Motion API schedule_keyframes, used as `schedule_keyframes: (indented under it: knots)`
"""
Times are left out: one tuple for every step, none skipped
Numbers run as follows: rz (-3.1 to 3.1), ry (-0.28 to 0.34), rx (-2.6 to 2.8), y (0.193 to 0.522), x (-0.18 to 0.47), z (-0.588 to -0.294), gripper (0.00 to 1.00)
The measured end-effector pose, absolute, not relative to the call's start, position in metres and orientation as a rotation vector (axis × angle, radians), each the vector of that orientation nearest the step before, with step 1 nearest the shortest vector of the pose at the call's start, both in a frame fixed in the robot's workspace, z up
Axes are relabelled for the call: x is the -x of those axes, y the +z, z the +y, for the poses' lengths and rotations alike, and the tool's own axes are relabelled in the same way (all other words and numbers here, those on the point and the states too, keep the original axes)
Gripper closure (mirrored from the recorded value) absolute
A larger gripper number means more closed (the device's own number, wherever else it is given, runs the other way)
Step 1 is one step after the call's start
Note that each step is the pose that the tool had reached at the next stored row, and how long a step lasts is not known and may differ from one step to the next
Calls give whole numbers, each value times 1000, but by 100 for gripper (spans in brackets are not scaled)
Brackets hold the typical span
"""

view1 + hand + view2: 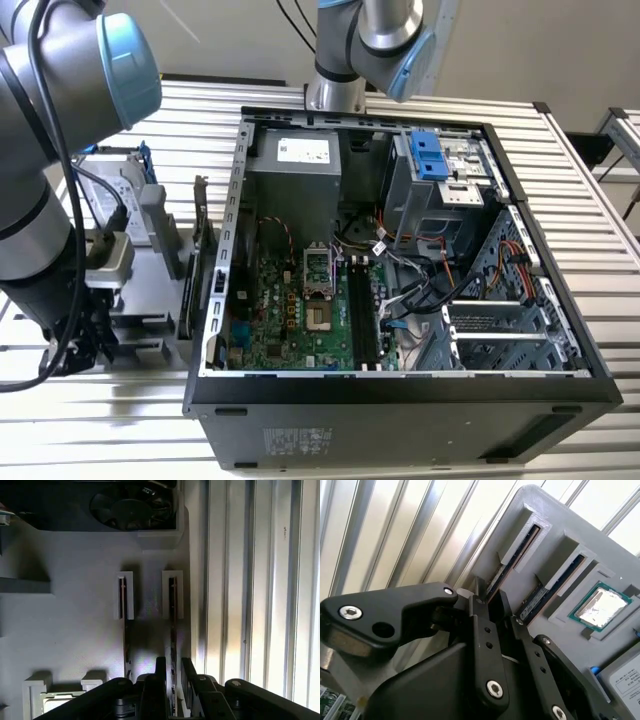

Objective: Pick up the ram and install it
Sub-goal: 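Pick up the ram and move it above insertion slot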

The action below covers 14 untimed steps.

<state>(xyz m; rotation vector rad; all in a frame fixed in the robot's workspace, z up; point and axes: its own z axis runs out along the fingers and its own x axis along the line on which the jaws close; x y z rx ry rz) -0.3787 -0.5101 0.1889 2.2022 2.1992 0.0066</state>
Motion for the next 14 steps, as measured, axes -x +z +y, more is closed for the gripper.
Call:
schedule_keyframes:
  knots:
    - [2199, 7, -2202, 189, 379, -510, 0]
    - [2199, 7, -2202, 189, 379, -510, 0]
    - [2199, 7, -2202, 189, 379, -510, 0]
    - [2199, 7, -2202, 189, 379, -510, 0]
    - [2199, 7, -2202, 189, 379, -510, 0]
    - [2199, 7, -2202, 189, 379, -510, 0]
    - [2199, 7, -2202, 189, 379, -510, 0]
    - [2199, 7, -2202, 189, 379, -510, 100]
    - [2199, 7, -2202, 189, 379, -510, 100]
    - [2199, 7, -2202, 189, 379, -510, 100]
    - [2199, 7, -2202, 189, 379, -510, 100]
    - [2199, 7, -2202, 189, 379, -510, 100]
    - [2199, 7, -2202, 189, 379, -510, 100]
    - [2199, 7, -2202, 189, 379, -510, 100]
